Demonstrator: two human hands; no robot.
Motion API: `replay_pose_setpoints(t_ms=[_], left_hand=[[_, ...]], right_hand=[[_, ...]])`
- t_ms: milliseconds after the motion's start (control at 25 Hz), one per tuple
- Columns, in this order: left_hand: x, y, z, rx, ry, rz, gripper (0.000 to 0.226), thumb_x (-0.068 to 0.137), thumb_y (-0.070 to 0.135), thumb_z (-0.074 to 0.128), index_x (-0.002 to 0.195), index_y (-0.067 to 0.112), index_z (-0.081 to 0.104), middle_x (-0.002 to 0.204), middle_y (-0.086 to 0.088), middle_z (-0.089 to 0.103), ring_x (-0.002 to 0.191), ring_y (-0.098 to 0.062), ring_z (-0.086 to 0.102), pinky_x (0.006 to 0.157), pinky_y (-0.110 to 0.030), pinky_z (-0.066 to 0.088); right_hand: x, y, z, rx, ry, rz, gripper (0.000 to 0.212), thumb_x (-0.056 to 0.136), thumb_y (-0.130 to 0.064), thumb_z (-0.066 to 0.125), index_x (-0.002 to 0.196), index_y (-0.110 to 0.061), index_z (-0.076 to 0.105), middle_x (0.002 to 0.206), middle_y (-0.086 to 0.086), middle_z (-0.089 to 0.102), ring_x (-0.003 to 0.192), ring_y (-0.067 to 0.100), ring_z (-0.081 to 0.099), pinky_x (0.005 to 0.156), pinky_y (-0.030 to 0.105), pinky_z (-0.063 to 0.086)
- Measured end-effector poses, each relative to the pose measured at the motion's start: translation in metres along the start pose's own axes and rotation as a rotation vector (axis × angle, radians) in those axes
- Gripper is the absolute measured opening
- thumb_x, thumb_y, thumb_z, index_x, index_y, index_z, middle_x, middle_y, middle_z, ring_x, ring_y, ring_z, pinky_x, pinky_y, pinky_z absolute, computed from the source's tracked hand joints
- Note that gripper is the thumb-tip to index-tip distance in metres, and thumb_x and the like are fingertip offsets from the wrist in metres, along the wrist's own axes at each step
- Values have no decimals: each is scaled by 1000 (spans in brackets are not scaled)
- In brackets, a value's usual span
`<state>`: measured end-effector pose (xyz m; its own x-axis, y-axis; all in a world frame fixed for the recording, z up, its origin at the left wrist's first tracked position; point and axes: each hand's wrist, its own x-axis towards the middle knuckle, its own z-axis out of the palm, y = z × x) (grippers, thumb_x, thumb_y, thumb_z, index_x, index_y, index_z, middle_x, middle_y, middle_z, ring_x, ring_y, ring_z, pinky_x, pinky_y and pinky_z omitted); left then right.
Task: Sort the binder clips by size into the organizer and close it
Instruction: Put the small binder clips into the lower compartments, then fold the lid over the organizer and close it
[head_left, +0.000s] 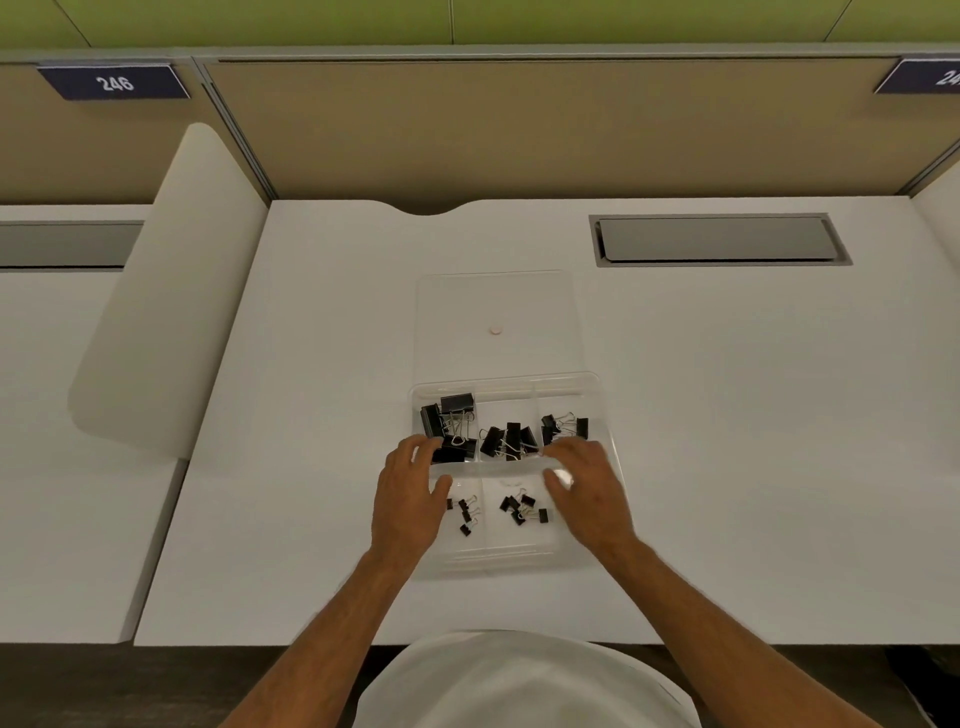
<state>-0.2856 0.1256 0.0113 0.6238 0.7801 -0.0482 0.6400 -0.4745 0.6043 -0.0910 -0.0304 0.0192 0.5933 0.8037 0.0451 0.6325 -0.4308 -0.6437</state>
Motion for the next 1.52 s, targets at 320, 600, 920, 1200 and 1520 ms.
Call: replay_pose_setpoints(t_ms=[320,600,920,1200,1520], left_hand=[[4,-10,2,-139,3,-216,60,94,1,52,149,15,33,151,-3,39,136,-21,39,113,-34,32],[15,-13,1,-200,33,-184,63,91,1,57,147,22,35,142,4,44,124,-17,49,104,-35,43],[119,-12,-17,-453,86,-431,36,93,23,64,128,21,58,126,6,59,109,-12,57,94,-30,48],[225,-44,-7,-501,-95,-651,42,88,18,66,129,17,57,116,-3,65,111,-20,60,100,-34,46],[252,-42,-6,-484,55,-652,39,84,-8,56,113,14,69,100,1,65,100,-18,62,92,-30,52]], right_hand=[[-7,64,-25,107,56,507,33,96,-17,57,128,-11,61,104,0,66,83,18,63,76,29,47],[2,65,-31,139,46,596,30,91,-23,61,121,-19,66,91,-9,68,77,7,62,76,25,43],[119,87,-53,278,10,536,28,91,-25,66,116,-15,69,111,0,69,88,12,64,83,21,47],[213,99,-23,652,-78,692,31,94,-26,62,124,-18,61,112,1,66,90,16,64,84,40,56],[243,100,-4,654,40,661,31,89,-8,65,118,-19,68,112,4,65,94,16,59,87,36,50]])
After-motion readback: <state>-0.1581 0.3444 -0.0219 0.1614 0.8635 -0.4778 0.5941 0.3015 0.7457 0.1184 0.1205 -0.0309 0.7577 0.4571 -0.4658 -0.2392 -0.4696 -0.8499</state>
